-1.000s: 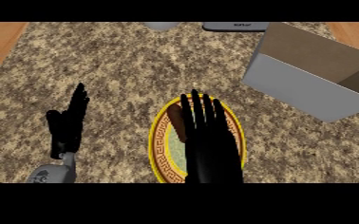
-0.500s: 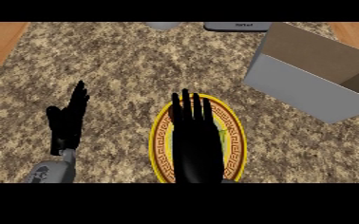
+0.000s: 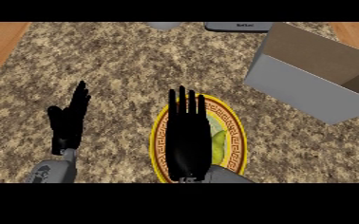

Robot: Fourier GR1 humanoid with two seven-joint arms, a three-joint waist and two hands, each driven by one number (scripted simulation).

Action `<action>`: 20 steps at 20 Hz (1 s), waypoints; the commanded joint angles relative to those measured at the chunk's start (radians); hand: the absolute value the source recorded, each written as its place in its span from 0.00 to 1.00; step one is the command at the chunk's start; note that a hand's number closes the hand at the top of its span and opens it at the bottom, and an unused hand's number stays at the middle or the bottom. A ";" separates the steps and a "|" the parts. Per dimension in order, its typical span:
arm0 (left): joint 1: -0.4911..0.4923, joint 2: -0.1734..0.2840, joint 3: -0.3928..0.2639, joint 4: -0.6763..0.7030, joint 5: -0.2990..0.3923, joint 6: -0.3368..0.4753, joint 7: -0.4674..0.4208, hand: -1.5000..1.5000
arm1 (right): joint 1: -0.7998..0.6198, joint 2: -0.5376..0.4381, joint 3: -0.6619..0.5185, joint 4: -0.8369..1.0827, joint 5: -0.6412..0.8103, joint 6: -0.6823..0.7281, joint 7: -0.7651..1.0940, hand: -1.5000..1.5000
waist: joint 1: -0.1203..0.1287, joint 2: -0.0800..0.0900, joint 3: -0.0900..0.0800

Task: Pick the sweet potato from the plate and place it in the cardboard box

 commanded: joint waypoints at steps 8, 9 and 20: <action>-0.029 -0.004 0.012 0.034 -0.008 -0.006 -0.006 0.50 | -0.102 0.023 0.023 0.151 -0.086 -0.070 0.255 0.00 | 0.002 0.004 0.000; -0.035 0.009 0.028 0.030 0.004 -0.014 0.009 0.50 | -0.101 0.023 0.011 0.135 -0.089 -0.048 0.259 0.00 | -0.003 0.001 0.000; -0.033 -0.022 0.027 0.049 -0.017 0.011 -0.013 0.50 | -0.146 0.023 0.002 0.258 -0.105 -0.062 0.246 0.00 | -0.007 0.001 0.000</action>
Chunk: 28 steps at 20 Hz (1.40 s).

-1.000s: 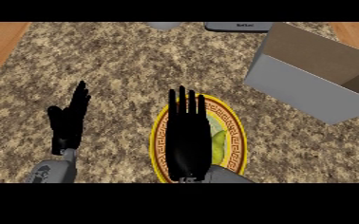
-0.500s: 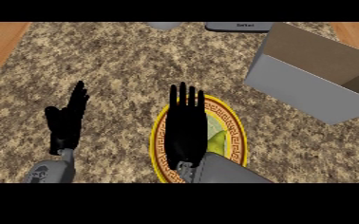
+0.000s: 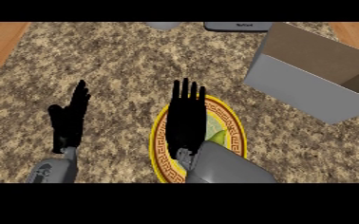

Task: Pick the sweet potato from the plate and place it in the cardboard box

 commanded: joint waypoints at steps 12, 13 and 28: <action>-0.040 0.020 0.034 0.027 0.005 -0.035 0.009 0.50 | -0.017 0.023 0.012 0.128 -0.032 -0.028 0.150 0.00 | -0.008 0.002 0.000; -0.017 -0.018 0.012 0.018 -0.014 0.001 0.009 0.50 | -0.023 0.023 -0.004 0.124 -0.034 -0.017 0.148 0.00 | -0.008 0.001 0.001; 0.019 -0.016 0.018 -0.040 -0.040 -0.007 0.033 0.50 | -0.022 0.024 0.037 0.332 -0.044 -0.196 -0.048 1.00 | -0.003 0.003 0.001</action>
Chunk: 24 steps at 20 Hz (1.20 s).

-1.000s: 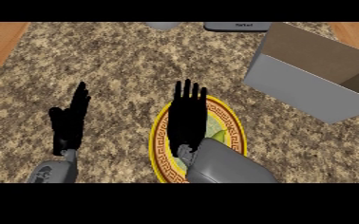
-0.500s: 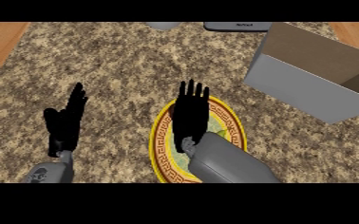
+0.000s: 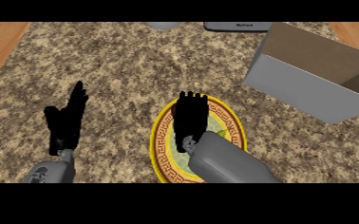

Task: Pick the sweet potato from the plate and place it in the cardboard box

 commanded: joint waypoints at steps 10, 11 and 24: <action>0.030 -0.001 0.032 0.004 -0.002 -0.033 -0.031 0.50 | -0.113 0.010 0.028 0.045 0.070 -0.043 0.033 1.00 | -0.005 0.002 0.000; 0.008 -0.029 -0.007 -0.054 -0.024 0.003 0.039 0.50 | -0.055 0.010 0.110 0.025 0.097 -0.116 0.093 1.00 | -0.002 0.001 0.000; 0.032 0.002 0.063 -0.005 0.007 -0.040 -0.012 0.50 | 0.376 -0.258 0.143 -0.792 0.143 0.113 0.042 1.00 | -0.031 -0.003 -0.001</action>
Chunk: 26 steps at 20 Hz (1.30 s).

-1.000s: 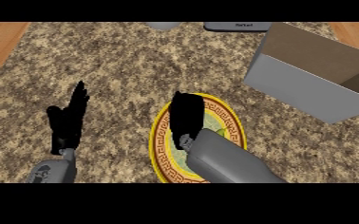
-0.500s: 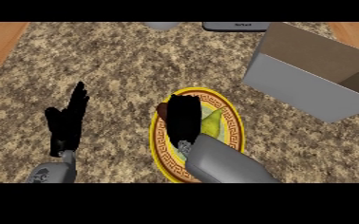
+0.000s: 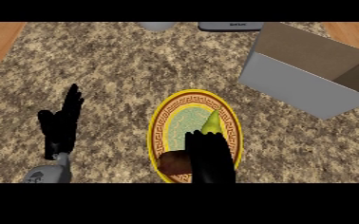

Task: Pick the sweet potato from the plate and place it in the cardboard box

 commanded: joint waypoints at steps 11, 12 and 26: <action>-0.035 0.002 0.013 0.000 -0.008 0.003 0.038 0.50 | 0.020 -0.098 -0.208 -0.694 0.115 0.345 0.198 1.00 | 0.000 0.002 -0.001; -0.021 -0.024 -0.005 0.001 -0.023 0.023 0.024 0.50 | -0.003 -0.064 -0.213 -0.743 0.122 0.387 0.240 1.00 | -0.002 0.000 -0.002; -0.055 -0.030 0.011 0.062 -0.048 0.019 -0.024 0.50 | -0.125 -0.122 -0.801 -0.525 -0.039 0.447 -0.144 1.00 | 0.014 0.009 0.000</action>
